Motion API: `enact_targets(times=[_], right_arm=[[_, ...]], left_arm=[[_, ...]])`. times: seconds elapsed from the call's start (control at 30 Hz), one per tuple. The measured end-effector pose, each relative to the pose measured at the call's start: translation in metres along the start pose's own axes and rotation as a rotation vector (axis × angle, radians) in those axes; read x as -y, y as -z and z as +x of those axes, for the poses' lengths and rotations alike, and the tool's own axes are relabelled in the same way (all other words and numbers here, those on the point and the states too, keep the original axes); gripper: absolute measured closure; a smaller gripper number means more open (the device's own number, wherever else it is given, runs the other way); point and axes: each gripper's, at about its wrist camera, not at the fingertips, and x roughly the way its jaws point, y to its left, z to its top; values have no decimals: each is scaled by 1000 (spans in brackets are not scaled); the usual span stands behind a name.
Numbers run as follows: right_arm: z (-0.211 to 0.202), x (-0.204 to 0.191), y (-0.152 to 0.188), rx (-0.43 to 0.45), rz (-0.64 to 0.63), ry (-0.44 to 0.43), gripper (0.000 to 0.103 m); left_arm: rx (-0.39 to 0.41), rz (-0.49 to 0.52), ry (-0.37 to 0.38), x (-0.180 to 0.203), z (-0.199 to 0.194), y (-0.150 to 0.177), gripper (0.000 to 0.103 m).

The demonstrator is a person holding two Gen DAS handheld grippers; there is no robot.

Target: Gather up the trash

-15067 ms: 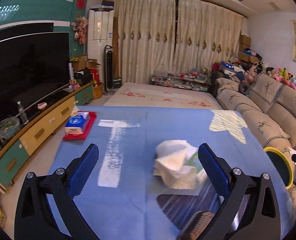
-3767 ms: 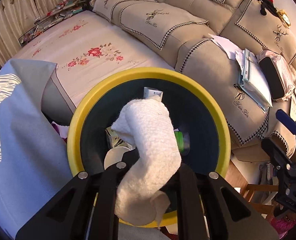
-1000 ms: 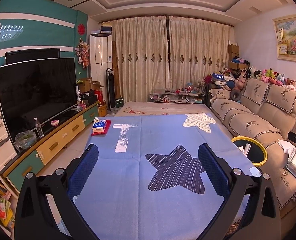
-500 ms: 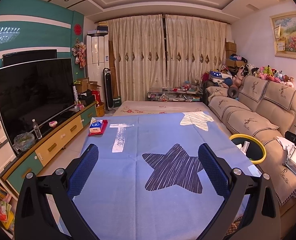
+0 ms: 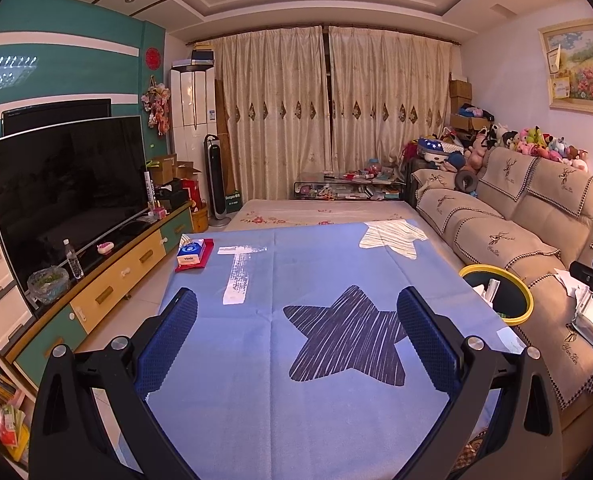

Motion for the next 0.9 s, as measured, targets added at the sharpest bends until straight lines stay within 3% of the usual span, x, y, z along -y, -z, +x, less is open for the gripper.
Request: enact_targets(times=[0.9], right_arm=[[6, -2, 5, -16, -1, -4, 7]], left_arm=[[-12, 19, 6, 6, 6, 1, 5]])
